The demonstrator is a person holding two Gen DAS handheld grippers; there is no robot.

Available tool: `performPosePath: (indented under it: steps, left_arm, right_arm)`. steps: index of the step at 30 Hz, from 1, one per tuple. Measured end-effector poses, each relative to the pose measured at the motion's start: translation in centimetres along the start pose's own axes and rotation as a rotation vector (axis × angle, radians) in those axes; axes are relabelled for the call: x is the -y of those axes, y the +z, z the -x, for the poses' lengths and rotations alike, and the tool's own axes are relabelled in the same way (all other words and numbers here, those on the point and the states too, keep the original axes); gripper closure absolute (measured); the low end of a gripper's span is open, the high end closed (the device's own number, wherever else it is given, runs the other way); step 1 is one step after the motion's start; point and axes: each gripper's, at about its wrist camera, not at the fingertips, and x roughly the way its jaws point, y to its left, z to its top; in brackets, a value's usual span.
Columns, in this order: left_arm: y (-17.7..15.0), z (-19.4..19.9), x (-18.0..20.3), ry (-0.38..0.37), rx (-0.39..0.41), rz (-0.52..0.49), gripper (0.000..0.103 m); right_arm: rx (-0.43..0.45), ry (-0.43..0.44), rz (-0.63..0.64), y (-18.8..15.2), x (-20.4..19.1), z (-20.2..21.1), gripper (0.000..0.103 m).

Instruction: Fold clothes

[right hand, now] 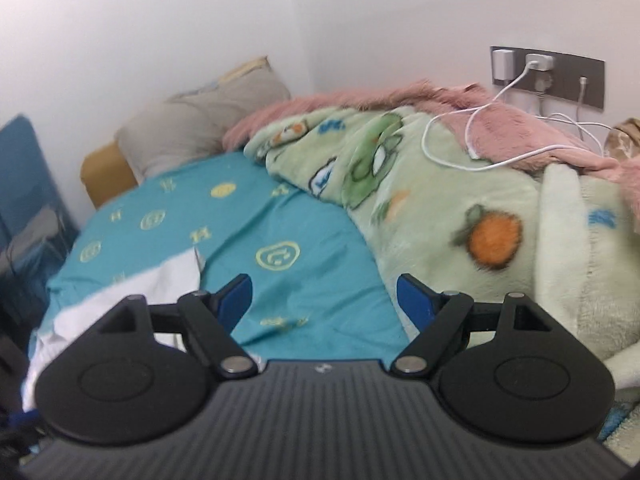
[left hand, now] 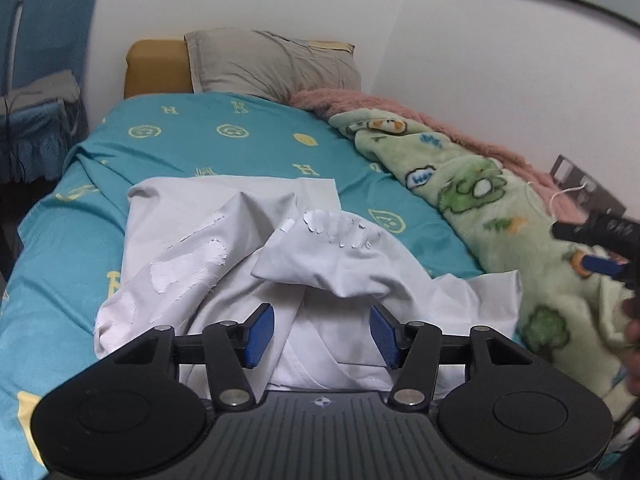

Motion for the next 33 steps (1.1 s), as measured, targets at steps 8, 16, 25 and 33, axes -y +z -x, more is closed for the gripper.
performPosePath:
  steps: [8,16,25,33]
  left_arm:
    - [-1.2,-2.4,0.4,0.127,-0.037,-0.071,0.094]
    - [0.8,3.5,0.5,0.06,0.07,-0.003,0.1]
    - [-0.4,8.8,3.3,-0.056,0.008,-0.132,0.1]
    - [-1.8,5.9,3.7,-0.023,-0.061,-0.204,0.073]
  right_arm:
    - [-0.362,0.39,0.164,-4.4,-5.4,-2.4,0.022]
    - [-0.347,0.291,0.454,-6.8,-9.3,-3.0,0.022]
    - [-0.226,0.064,0.119,-2.8,-3.1,-5.2,0.022]
    - [-0.157,-0.012,-0.07,-1.4,0.4,-4.1,0.022]
